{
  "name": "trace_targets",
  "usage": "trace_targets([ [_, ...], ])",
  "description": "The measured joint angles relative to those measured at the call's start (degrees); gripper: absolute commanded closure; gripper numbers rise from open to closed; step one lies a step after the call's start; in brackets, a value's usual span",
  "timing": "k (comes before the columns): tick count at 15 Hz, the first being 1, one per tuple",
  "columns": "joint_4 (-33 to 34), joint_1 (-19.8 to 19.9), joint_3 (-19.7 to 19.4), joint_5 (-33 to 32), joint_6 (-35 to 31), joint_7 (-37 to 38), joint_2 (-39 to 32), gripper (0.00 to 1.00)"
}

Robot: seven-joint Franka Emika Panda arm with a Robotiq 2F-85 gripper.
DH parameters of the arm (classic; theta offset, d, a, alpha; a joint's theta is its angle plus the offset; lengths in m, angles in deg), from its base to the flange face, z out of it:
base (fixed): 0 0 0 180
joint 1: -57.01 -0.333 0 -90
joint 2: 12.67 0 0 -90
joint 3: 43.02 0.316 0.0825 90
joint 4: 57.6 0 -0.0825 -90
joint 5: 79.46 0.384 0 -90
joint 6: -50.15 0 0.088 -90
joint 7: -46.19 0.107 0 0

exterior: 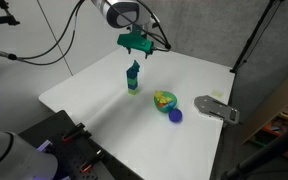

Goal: Put the blue object inside the bowl

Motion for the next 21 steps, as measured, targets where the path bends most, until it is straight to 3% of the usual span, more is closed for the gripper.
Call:
trace_targets([
  [12,15.53,1.46,9.32,-3.17,-5.71,-3.04,-21.78,0.00],
  [13,16.81,1.48,9.48,-4.11,-5.72,-2.93,-23.24,0.25],
  [14,18.02,1.48,9.58,-5.07,-5.72,-2.76,-24.57,0.26],
  [21,23.28,1.77,10.64,-8.24,-5.60,-1.82,-29.17,0.82],
])
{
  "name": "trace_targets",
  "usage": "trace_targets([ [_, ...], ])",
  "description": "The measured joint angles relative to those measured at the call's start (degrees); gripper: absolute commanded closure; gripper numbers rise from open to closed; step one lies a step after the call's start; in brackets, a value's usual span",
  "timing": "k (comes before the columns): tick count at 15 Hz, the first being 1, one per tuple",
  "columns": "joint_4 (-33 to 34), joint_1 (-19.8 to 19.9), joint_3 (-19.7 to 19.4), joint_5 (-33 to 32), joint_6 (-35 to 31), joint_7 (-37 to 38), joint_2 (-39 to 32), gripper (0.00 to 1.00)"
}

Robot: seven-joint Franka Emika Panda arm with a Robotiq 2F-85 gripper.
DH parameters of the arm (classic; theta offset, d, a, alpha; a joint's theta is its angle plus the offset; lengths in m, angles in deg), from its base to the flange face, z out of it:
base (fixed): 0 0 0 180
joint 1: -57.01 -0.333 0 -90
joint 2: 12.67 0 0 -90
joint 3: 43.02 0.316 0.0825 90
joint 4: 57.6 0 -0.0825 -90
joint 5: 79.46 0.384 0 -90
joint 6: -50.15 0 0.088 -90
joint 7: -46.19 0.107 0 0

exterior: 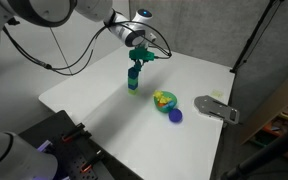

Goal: Put the blue object inside the bowl

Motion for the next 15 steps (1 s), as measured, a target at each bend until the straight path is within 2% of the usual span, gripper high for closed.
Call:
trace_targets([
  [2,0.30,-0.02,0.53,-0.40,0.05,0.73,-0.02,0.97],
  [3,0.32,-0.07,0.80,-0.84,0.05,1.21,-0.01,0.99],
  [4,0.33,-0.15,1.04,-1.38,0.05,1.88,0.00,0.99],
  [5,0.33,-0.27,1.17,-1.94,0.06,2.68,0.05,0.96],
  [10,0.33,-0.47,1.03,-5.61,0.20,8.79,1.96,0.96],
  [15,0.32,-0.31,-1.99,-9.89,1.24,16.59,5.66,0.96],
])
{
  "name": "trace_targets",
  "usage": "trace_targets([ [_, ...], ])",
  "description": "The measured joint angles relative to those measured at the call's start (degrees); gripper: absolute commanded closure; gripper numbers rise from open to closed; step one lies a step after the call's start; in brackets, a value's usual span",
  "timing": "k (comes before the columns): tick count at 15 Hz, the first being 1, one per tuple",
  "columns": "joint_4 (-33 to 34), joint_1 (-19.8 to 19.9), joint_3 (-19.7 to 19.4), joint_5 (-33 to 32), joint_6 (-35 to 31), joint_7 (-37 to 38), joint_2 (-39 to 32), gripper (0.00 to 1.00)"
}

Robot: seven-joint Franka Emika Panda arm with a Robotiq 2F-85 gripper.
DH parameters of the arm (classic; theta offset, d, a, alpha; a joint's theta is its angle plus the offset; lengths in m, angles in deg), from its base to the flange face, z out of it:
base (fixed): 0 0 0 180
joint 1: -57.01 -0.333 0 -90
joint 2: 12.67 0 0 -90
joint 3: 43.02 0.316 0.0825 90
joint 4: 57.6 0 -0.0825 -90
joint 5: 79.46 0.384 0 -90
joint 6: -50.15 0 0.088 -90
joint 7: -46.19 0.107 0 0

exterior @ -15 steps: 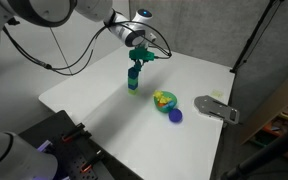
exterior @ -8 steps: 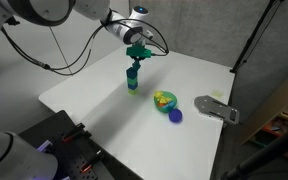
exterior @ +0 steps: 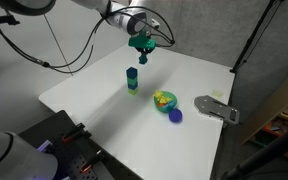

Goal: Put the blue object inside the bowl

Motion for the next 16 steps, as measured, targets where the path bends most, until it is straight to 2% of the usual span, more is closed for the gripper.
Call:
trace_targets([
  [4,-0.25,0.77,-4.75,-3.59,-0.08,6.08,0.22,0.95],
  [9,-0.53,2.35,-9.96,-7.15,-2.22,12.81,-2.90,0.95],
  [16,-0.62,2.71,-14.19,-9.50,-8.78,21.00,-9.65,0.96],
])
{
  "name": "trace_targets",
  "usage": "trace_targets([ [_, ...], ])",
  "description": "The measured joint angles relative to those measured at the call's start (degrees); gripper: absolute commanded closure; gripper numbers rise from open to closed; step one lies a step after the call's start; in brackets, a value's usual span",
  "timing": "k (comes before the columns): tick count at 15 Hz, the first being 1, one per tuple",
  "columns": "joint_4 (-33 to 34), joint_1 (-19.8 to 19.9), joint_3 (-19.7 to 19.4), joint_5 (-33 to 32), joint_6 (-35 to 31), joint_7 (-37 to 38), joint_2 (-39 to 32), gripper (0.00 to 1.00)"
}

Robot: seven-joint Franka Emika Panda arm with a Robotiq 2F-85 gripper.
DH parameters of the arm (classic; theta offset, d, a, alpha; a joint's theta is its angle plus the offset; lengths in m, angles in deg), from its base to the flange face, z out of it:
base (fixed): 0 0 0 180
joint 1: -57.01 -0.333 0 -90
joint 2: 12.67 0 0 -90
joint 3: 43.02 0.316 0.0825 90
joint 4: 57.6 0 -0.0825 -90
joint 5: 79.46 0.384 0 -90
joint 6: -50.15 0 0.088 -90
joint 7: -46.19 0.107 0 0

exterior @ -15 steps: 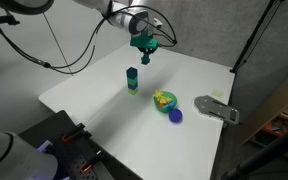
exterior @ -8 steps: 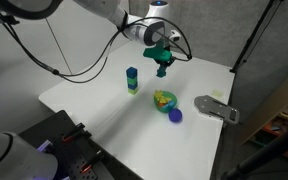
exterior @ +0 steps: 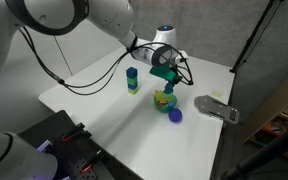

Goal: Put the blue object inside the bowl

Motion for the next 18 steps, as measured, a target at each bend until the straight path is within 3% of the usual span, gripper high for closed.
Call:
trace_targets([
  [12,0.02,-1.09,-1.23,-0.02,-2.27,6.05,-3.95,0.96],
  [13,0.02,-1.29,-1.24,-0.02,-2.27,6.48,-4.03,0.64],
  [15,0.02,-1.67,-1.30,-0.02,-2.27,7.11,-4.21,0.57],
  [18,0.02,-2.00,-1.43,-0.02,-2.31,7.66,-4.27,0.33],
])
